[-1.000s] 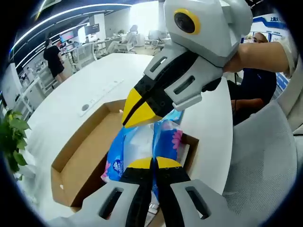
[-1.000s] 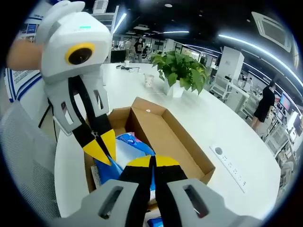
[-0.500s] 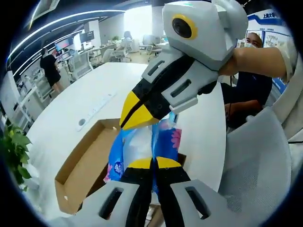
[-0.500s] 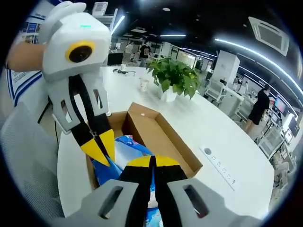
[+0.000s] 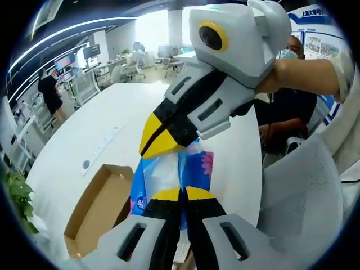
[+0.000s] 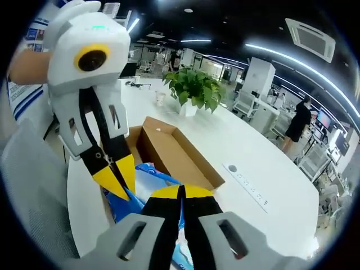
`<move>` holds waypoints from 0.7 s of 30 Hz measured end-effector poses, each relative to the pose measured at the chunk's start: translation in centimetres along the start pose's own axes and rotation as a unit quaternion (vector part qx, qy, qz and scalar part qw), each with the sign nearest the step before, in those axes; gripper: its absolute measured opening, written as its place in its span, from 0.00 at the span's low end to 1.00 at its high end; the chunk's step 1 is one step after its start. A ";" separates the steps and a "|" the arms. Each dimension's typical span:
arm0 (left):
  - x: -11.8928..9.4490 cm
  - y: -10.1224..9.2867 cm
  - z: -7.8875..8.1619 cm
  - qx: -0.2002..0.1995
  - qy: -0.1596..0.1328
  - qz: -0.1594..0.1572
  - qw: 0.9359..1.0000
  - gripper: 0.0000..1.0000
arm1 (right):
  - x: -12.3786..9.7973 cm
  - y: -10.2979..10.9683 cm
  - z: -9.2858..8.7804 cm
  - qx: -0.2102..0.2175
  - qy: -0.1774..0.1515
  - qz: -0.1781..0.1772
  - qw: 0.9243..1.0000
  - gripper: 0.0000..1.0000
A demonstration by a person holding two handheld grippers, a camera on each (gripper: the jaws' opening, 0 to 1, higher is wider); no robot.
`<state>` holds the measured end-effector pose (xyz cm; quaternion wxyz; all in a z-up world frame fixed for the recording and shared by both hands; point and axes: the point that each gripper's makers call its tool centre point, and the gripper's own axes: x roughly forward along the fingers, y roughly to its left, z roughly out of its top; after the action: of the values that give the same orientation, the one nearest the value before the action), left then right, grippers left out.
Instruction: Operate the shoe box by opening the lid, removing the specified soft item, and placing it in the target area until the item is outside and the box remains undamaged.
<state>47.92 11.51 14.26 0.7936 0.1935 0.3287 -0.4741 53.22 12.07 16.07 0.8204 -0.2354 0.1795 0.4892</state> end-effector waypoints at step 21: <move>6.1 -3.7 5.5 0.036 -0.002 -0.045 0.998 0.00 | -5.9 -4.5 -5.6 0.036 0.015 -0.050 0.998 0.00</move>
<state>48.58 2.52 13.92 0.7647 0.2059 0.3178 -0.5214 54.13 2.80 15.48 0.8490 -0.2213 0.1971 0.4376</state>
